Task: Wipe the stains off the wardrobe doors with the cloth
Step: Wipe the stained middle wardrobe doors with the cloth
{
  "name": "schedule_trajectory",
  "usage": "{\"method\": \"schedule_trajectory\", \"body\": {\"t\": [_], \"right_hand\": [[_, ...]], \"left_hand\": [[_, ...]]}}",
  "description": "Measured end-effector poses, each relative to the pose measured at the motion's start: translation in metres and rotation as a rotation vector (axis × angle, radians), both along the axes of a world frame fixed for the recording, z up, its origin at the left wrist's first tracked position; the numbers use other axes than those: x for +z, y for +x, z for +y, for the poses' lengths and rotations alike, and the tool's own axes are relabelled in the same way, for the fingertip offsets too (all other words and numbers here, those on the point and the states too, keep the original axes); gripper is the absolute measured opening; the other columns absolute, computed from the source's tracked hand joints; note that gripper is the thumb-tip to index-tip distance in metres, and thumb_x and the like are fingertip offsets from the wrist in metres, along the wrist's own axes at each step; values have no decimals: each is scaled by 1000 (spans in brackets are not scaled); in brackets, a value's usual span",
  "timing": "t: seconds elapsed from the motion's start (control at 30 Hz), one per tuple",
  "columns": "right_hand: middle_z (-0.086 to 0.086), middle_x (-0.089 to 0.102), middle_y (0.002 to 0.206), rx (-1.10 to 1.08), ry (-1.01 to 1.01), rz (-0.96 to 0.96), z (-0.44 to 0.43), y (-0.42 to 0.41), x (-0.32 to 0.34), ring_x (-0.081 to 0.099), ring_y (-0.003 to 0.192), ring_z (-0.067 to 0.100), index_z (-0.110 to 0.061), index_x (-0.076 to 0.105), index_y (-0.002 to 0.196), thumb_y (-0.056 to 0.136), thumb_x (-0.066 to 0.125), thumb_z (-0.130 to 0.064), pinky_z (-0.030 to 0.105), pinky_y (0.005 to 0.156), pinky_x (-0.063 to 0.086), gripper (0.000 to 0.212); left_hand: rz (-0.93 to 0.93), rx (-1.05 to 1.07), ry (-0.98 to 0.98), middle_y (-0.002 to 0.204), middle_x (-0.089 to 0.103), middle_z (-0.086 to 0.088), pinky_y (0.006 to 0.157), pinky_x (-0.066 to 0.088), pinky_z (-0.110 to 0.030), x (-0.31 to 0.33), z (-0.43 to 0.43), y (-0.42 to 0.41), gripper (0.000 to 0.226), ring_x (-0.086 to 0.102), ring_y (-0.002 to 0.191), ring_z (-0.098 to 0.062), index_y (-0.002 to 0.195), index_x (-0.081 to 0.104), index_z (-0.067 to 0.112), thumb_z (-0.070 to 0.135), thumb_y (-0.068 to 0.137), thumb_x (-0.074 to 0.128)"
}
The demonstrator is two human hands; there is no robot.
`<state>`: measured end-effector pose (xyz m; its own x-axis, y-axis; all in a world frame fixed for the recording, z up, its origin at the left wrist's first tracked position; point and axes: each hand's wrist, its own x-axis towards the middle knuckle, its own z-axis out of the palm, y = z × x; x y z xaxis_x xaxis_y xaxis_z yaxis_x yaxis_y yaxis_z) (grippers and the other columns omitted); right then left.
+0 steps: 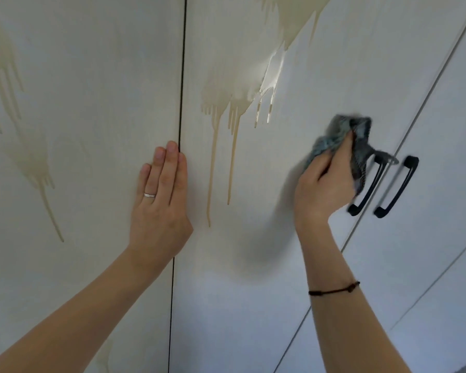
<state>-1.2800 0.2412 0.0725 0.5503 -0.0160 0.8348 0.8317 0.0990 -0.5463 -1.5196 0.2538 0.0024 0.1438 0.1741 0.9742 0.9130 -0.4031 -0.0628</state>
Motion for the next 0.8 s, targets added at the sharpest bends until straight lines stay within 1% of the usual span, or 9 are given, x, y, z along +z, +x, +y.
{"method": "schedule_trajectory", "body": {"t": [0.07,0.13,0.23,0.33,0.43,0.53,0.63,0.7,0.8], "right_hand": [[13,69,125,108,-75,-124,-4,-30,-64,65,108,29,-3,58,138,99,46,-18,18,94,37,44],[8,69,126,239,-198,-414,-12,-59,-150,67,111,26,-3,67,129,95,63,-16,29,102,48,36],[-6,72,119,399,-344,-718,-23,-61,-190,72,98,14,-18,74,119,92,72,-22,33,77,61,28],[1,77,96,273,-134,-662,-9,-35,-121,73,82,18,-20,74,116,101,57,-26,35,75,62,23],[3,61,66,35,18,-280,7,-16,-36,50,53,20,-15,73,114,97,44,-14,29,53,48,33],[0,67,70,95,-15,-101,4,-45,-51,55,58,19,-16,70,127,94,47,-15,27,57,42,40],[1,76,96,402,-317,-270,-11,-86,-150,71,88,22,-29,71,115,97,57,-21,24,78,51,25],[-5,76,88,502,-462,-544,-23,-109,-198,72,78,16,-27,77,103,84,75,-16,24,73,55,22],[-9,77,99,519,-291,-689,-17,-108,-151,71,89,12,-26,78,108,98,63,-28,24,78,55,19]], "left_hand": [[-5,2,-1,159,27,-23,121,25,-51,0,-1,1,68,24,149,-37,150,32,-9,-14,82,38],[12,1,-10,159,26,-23,120,26,-52,1,-1,-1,69,23,150,-37,150,31,-9,-14,81,37],[59,-5,-18,160,25,-22,119,28,-51,1,-2,-8,68,23,150,-36,151,29,-8,-11,83,34],[79,-7,-23,160,26,-22,120,27,-51,3,-1,-12,69,23,150,-36,151,29,-8,-11,83,34],[56,-1,-21,159,26,-22,120,26,-50,2,-1,-10,72,23,150,-36,151,30,-8,-13,79,37],[40,-9,-34,159,27,-22,120,27,-51,2,-3,-7,72,23,150,-35,150,31,-8,-13,79,37],[63,-4,-50,160,26,-22,119,29,-51,4,-5,-8,73,23,150,-35,151,31,-8,-12,78,38],[86,-5,-59,160,25,-21,119,29,-50,6,-6,-12,75,22,150,-34,151,30,-7,-13,77,40],[141,-14,-51,160,27,-21,117,33,-49,7,-6,-22,71,25,150,-33,151,31,-6,-13,81,39]]}}
